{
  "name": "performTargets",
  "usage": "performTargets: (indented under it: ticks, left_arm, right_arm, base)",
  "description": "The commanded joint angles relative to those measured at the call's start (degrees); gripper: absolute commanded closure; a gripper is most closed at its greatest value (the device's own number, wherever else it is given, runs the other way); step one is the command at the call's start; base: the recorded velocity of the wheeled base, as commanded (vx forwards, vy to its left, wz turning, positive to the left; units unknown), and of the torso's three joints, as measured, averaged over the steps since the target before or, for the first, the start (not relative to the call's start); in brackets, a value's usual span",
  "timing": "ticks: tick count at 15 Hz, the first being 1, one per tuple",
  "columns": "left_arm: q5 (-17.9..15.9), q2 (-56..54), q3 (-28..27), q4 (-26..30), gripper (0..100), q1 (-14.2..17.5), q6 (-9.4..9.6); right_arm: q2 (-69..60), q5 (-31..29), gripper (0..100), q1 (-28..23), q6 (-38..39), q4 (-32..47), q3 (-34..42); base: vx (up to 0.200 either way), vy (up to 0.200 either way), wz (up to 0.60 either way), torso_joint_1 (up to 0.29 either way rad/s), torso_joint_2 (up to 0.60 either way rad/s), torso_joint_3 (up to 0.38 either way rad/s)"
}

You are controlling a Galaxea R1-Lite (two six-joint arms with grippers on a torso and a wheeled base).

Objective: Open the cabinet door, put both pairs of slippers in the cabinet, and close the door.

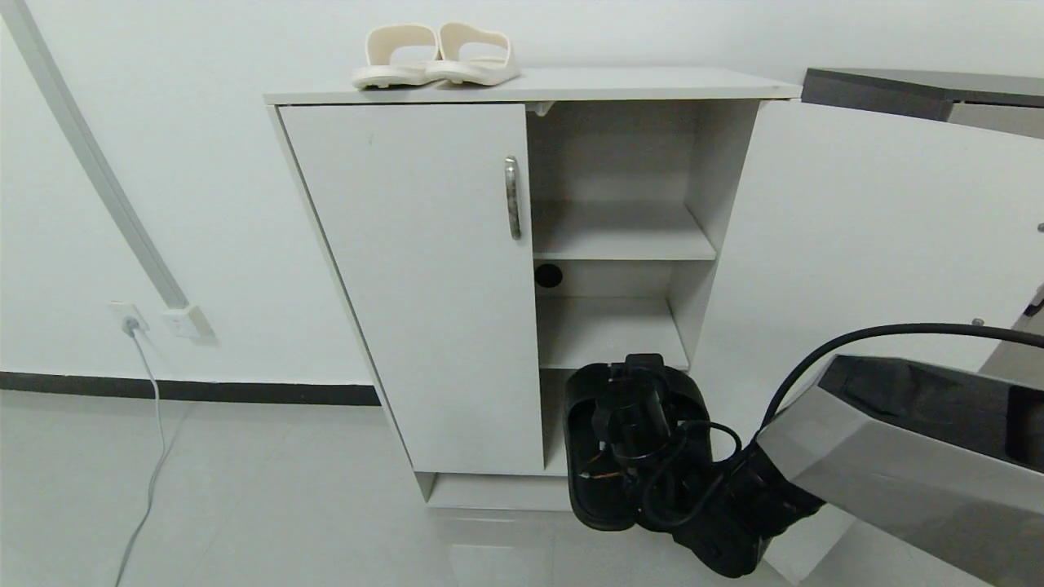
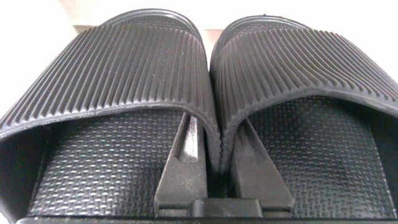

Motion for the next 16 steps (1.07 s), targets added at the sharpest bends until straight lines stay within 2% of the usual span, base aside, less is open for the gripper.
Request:
performTargets:
  ticks: [1,5,16]
  left_arm:
    - [0.0,0.1,0.0,0.0,100,0.0,0.0]
    - [0.0,0.1,0.0,0.0,100,0.0,0.0]
    - [0.0,0.1,0.0,0.0,100,0.0,0.0]
  right_arm:
    - [1.3,0.1,100,0.1,-0.1,-0.3,-0.3]
    - [2.1,0.1,100,0.0,-0.1,-0.4,-0.4]
    - [2.7,0.1,100,0.0,-0.3,-1.2,-0.8]
  base:
    - [0.0,0.0,0.0,0.0,0.0,0.0]
    - [0.0,0.0,0.0,0.001,0.0,-0.025]
    - [0.0,0.0,0.0,0.003,0.0,-0.188]
